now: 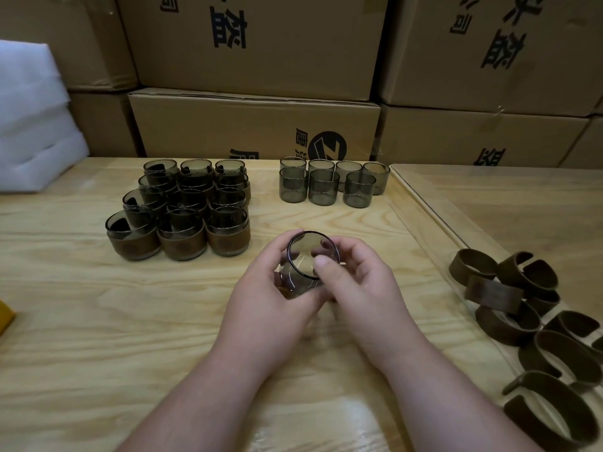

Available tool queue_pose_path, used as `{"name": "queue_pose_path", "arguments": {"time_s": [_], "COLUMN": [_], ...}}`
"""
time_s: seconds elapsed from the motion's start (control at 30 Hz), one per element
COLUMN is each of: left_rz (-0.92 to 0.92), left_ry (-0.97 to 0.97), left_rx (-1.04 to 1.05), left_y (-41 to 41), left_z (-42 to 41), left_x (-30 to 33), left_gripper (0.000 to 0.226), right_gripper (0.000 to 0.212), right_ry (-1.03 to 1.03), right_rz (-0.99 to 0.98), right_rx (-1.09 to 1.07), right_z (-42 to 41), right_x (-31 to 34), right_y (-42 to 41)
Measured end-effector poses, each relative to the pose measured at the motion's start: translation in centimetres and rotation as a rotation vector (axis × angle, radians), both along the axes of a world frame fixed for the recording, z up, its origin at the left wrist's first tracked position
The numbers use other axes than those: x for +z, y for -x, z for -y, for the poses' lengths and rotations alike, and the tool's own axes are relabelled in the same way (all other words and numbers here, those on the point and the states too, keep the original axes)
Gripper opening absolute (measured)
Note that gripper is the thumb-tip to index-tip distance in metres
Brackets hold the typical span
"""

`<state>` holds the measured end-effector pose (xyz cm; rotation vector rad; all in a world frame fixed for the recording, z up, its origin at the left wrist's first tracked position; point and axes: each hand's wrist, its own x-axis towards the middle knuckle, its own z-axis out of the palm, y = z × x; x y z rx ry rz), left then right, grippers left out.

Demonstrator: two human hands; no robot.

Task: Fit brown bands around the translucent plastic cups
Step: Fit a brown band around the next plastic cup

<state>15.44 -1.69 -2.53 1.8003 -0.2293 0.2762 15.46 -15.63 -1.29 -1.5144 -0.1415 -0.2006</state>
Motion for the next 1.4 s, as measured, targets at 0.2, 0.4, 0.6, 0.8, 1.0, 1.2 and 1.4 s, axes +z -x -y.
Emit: {"name": "queue_pose_path", "arguments": {"time_s": [0.2, 0.4, 0.6, 0.8, 1.0, 1.2, 1.4], "left_rz": [-0.006, 0.019, -0.016, -0.007, 0.042, 0.041, 0.041], "left_ry": [0.033, 0.072, 0.07, -0.004, -0.085, -0.105, -0.14], "left_rx": [-0.006, -0.024, -0.096, -0.11, -0.136, -0.132, -0.119], "left_y": [0.1, 0.26, 0.28, 0.44, 0.81, 0.78, 0.73], "left_z": [-0.11, 0.12, 0.13, -0.06, 0.07, 0.07, -0.08], "left_x": [0.38, 0.67, 0.63, 0.47, 0.62, 0.48, 0.33], "left_gripper": [0.059, 0.066, 0.078, 0.077, 0.073, 0.076, 0.077], "right_gripper": [0.036, 0.021, 0.02, 0.024, 0.04, 0.046, 0.057], "right_ry": [0.0, -0.058, -0.103, -0.138, -0.111, -0.014, 0.277], "right_rz": [0.029, -0.001, -0.062, -0.098, -0.116, -0.064, 0.064], "right_rx": [0.032, -0.033, -0.177, -0.23, -0.266, -0.244, -0.237], "right_z": [-0.19, -0.09, -0.07, 0.04, 0.11, -0.29, -0.5], "right_x": [-0.04, 0.38, 0.49, 0.44, 0.53, 0.38, 0.06], "right_y": [0.13, -0.09, -0.21, -0.2, -0.15, 0.16, 0.6]}}
